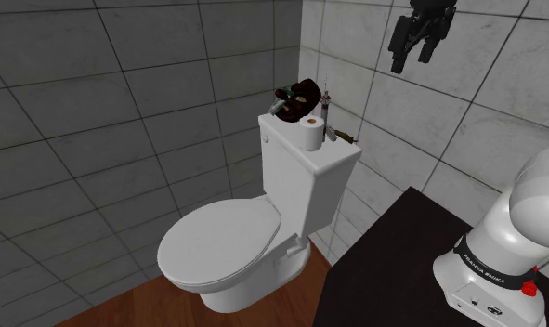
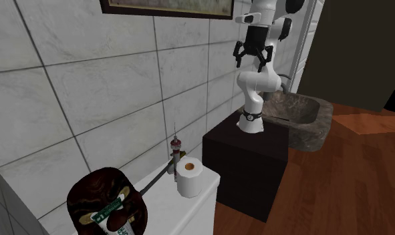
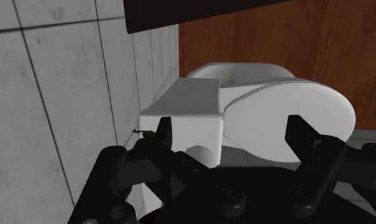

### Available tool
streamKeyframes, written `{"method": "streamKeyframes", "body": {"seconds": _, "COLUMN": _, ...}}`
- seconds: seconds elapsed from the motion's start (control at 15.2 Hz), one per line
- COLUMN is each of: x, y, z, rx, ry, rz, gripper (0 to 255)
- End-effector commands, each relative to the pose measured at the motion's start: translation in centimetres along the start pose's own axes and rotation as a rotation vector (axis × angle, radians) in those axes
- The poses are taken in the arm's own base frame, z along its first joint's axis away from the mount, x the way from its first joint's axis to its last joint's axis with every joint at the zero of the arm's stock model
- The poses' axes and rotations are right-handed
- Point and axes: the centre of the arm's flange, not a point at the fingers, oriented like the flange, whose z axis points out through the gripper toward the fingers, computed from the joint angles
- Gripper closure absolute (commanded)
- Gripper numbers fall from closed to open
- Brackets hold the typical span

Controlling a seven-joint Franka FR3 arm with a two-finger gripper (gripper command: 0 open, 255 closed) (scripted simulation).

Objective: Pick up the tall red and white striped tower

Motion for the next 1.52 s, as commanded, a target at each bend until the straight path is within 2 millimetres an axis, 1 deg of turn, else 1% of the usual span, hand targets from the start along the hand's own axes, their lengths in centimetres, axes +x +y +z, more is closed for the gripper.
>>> {"method": "streamKeyframes", "body": {"seconds": 0.0, "x": 0.0, "y": 0.0, "z": 0.0, "rx": 0.0, "ry": 0.0, "rz": 0.0, "gripper": 0}}
{"method": "streamKeyframes", "body": {"seconds": 0.73, "x": 10.0, "y": 5.6, "z": 8.5, "rx": 0.093, "ry": 0.071, "rz": -0.015, "gripper": 0}}
{"method": "streamKeyframes", "body": {"seconds": 1.45, "x": 20.7, "y": 10.2, "z": 16.7, "rx": 0.186, "ry": 0.143, "rz": -0.029, "gripper": 0}}
